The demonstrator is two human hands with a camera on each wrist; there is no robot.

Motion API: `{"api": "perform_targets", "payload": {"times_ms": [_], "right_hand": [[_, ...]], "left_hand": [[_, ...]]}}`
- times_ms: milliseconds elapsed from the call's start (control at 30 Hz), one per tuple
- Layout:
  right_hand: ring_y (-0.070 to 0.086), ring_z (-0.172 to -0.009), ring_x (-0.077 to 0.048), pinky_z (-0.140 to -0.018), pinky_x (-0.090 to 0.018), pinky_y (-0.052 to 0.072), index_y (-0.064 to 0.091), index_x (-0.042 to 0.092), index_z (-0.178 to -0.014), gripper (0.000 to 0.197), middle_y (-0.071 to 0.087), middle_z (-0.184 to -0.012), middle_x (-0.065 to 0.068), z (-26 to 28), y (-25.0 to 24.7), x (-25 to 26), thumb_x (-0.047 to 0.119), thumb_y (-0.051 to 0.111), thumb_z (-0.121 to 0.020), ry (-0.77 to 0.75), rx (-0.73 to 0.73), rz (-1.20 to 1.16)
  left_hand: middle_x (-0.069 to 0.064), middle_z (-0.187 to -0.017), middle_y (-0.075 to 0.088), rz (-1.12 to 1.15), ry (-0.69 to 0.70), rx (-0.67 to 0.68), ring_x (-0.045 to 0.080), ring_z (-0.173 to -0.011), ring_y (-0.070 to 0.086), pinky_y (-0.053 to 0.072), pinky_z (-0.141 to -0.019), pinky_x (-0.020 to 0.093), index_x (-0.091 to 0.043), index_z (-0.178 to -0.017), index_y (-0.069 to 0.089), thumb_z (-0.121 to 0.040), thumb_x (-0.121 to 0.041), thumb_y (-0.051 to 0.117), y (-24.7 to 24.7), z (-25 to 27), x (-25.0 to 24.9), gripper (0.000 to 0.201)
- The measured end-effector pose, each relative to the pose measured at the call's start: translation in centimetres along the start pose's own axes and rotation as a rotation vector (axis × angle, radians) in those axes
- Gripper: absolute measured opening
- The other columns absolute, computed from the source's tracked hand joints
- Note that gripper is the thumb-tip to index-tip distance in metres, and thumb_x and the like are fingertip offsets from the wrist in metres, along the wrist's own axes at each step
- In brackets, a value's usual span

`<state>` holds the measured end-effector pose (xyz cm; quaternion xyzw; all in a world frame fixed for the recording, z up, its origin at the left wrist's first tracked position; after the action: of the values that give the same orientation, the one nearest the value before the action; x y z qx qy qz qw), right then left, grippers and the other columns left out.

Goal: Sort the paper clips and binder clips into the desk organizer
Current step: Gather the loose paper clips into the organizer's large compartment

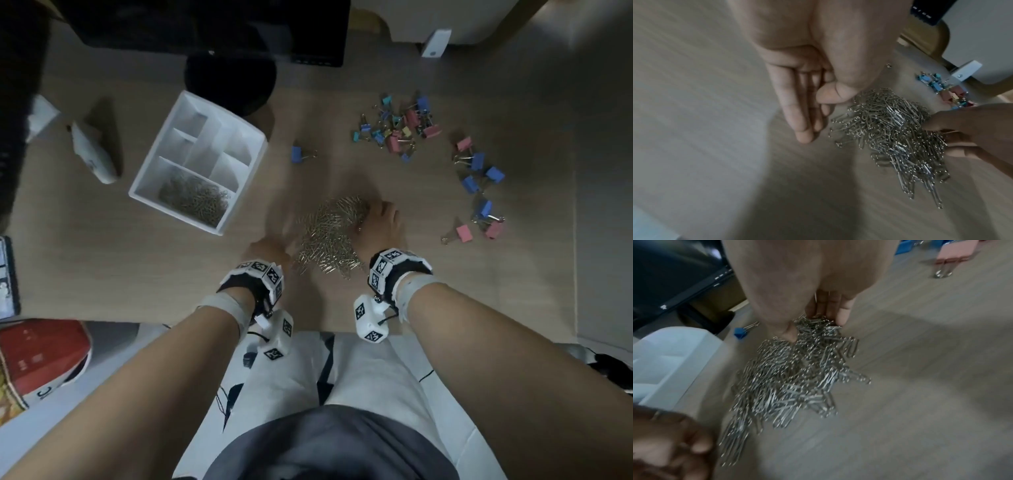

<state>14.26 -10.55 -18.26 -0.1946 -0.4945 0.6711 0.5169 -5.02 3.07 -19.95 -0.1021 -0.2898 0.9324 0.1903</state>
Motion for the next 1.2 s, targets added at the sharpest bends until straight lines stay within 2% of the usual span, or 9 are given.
{"api": "perform_targets", "payload": {"times_ms": [167, 400, 467, 567, 733, 900, 1000, 1067, 1200], "right_hand": [[0.043, -0.120, -0.037, -0.096, -0.046, 0.041, 0.042, 0.006, -0.136, 0.062, 0.044, -0.133, -0.015, 0.8, 0.5, 1.1, 0.040, 0.059, -0.087, -0.096, 0.027, -0.042], [0.045, -0.120, -0.037, -0.096, -0.046, 0.039, 0.043, 0.008, -0.135, 0.071, 0.046, -0.133, -0.015, 0.9, -1.3, -2.3, 0.047, 0.064, -0.080, -0.026, -0.028, 0.000], [0.042, -0.123, -0.035, -0.096, -0.045, 0.038, 0.040, 0.010, -0.137, 0.082, 0.044, -0.135, -0.013, 1.5, -0.9, -1.9, 0.059, 0.066, -0.076, 0.016, 0.005, -0.001], [0.037, -0.128, -0.035, -0.099, -0.045, 0.036, 0.031, 0.013, -0.146, 0.109, 0.036, -0.142, -0.014, 2.2, 0.2, 0.1, 0.077, 0.067, -0.065, 0.049, 0.061, -0.004], [0.025, -0.136, -0.037, -0.104, -0.048, 0.037, 0.015, 0.009, -0.152, 0.134, 0.019, -0.153, -0.015, 3.3, 2.5, 3.7, 0.084, 0.070, -0.054, 0.068, 0.156, 0.050], [0.032, -0.124, -0.038, -0.089, -0.053, 0.048, 0.026, 0.016, -0.143, 0.119, 0.028, -0.142, -0.014, 3.7, 3.3, 4.8, 0.078, 0.075, -0.053, 0.093, 0.060, 0.090], [0.036, -0.121, -0.039, -0.089, -0.050, 0.047, 0.034, 0.019, -0.138, 0.100, 0.033, -0.139, -0.015, 3.2, 3.0, 4.8, 0.070, 0.077, -0.062, 0.094, 0.015, 0.043], [0.038, -0.119, -0.039, -0.090, -0.047, 0.045, 0.039, 0.021, -0.137, 0.086, 0.035, -0.138, -0.014, 2.7, 2.9, 4.5, 0.061, 0.078, -0.070, 0.086, 0.002, -0.011], [0.041, -0.117, -0.037, -0.087, -0.048, 0.047, 0.045, 0.027, -0.133, 0.066, 0.040, -0.135, -0.012, 2.4, 3.0, 4.3, 0.048, 0.076, -0.079, 0.045, -0.008, -0.095]], "left_hand": [[0.011, -0.090, 0.075, 0.279, 0.008, 0.040, 0.027, -0.088, 0.073, 0.060, -0.083, 0.040, -0.004, -0.091, 0.074, -0.087, -0.020, 0.061, 2.2, -0.6, -1.4, 0.021], [0.016, -0.098, 0.073, 0.404, 0.047, -0.109, 0.031, -0.095, 0.069, 0.056, -0.083, 0.037, -0.001, -0.100, 0.071, -0.094, -0.015, 0.053, -0.8, 0.6, -3.8, 0.023], [0.016, -0.095, 0.073, 0.405, -0.017, -0.157, 0.032, -0.092, 0.070, 0.055, -0.077, 0.034, 0.001, -0.098, 0.071, -0.096, -0.020, 0.050, -2.1, 1.2, -2.0, 0.029], [0.020, -0.111, 0.066, 0.567, -0.201, -0.310, 0.036, -0.105, 0.063, 0.052, -0.088, 0.040, 0.002, -0.113, 0.062, -0.092, -0.026, 0.057, -3.4, 2.0, 3.2, 0.035], [0.026, -0.129, 0.053, 0.770, -0.408, -0.527, 0.038, -0.120, 0.052, 0.039, -0.085, 0.039, 0.003, -0.135, 0.033, -0.094, -0.039, 0.054, -4.4, 4.0, 10.5, 0.062], [0.019, -0.110, 0.047, 0.887, -0.425, -0.557, 0.034, -0.106, 0.054, 0.032, -0.074, 0.034, -0.003, -0.128, 0.033, -0.094, -0.031, 0.053, -5.5, 2.4, 12.5, 0.048], [0.024, -0.132, 0.040, 0.767, -0.371, -0.441, 0.038, -0.117, 0.049, 0.039, -0.086, 0.039, -0.006, -0.135, 0.039, -0.098, -0.023, 0.049, -5.7, 0.9, 12.0, 0.042], [0.024, -0.136, 0.049, 0.756, -0.404, -0.423, 0.038, -0.124, 0.050, 0.040, -0.096, 0.040, 0.001, -0.133, 0.041, -0.099, -0.021, 0.046, -5.8, 0.4, 12.4, 0.041], [0.022, -0.114, 0.066, 0.819, -0.338, -0.326, 0.039, -0.103, 0.064, 0.054, -0.088, 0.044, -0.002, -0.116, 0.052, -0.087, -0.017, 0.058, -3.9, -1.3, 11.9, 0.034]]}}
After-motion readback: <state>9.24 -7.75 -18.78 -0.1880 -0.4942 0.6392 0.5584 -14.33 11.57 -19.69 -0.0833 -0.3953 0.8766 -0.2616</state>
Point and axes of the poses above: each hand's wrist, its own z-axis away from the middle knuckle, its own y-axis out of the palm, x = y × z, the point moved 10 cm from there along -z, towards the middle knuckle
